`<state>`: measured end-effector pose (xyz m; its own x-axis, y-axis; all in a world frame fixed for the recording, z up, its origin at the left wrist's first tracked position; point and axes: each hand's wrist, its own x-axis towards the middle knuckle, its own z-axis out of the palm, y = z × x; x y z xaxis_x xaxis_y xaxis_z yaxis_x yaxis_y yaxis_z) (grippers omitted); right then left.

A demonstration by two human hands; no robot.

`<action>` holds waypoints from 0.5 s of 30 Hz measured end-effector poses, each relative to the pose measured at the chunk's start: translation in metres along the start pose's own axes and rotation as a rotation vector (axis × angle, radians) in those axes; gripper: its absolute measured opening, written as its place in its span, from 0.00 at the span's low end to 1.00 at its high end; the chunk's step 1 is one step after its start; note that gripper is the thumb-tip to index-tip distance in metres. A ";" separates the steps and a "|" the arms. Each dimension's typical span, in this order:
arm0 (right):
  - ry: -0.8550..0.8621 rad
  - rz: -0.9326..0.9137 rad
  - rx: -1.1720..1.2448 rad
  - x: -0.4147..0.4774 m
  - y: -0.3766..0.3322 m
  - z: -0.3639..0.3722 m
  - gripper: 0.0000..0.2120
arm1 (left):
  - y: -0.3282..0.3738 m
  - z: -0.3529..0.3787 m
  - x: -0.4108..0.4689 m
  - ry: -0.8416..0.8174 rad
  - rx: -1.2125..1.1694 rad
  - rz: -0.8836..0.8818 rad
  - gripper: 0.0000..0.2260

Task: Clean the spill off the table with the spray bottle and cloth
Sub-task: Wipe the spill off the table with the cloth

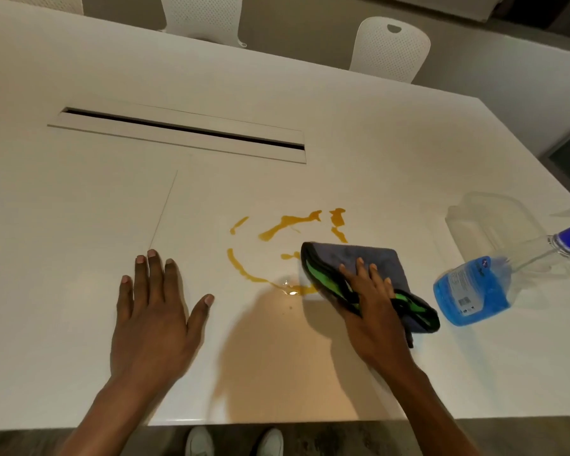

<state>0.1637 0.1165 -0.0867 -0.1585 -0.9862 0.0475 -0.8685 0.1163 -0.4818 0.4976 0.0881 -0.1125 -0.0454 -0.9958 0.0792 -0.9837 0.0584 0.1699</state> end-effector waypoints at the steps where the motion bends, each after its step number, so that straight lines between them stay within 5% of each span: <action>1: -0.019 -0.013 0.019 -0.007 0.006 -0.004 0.30 | 0.003 0.000 0.000 0.001 0.003 -0.014 0.42; 9: 0.077 0.102 0.012 0.040 0.019 -0.018 0.25 | 0.008 0.001 -0.002 0.019 -0.009 -0.048 0.42; 15: -0.007 -0.012 -0.119 0.013 0.021 -0.006 0.34 | 0.009 -0.003 -0.002 0.031 -0.052 -0.058 0.43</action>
<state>0.1403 0.1070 -0.0913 -0.1446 -0.9884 0.0464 -0.9202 0.1170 -0.3735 0.4892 0.0910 -0.1086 0.0174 -0.9950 0.0982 -0.9742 0.0052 0.2257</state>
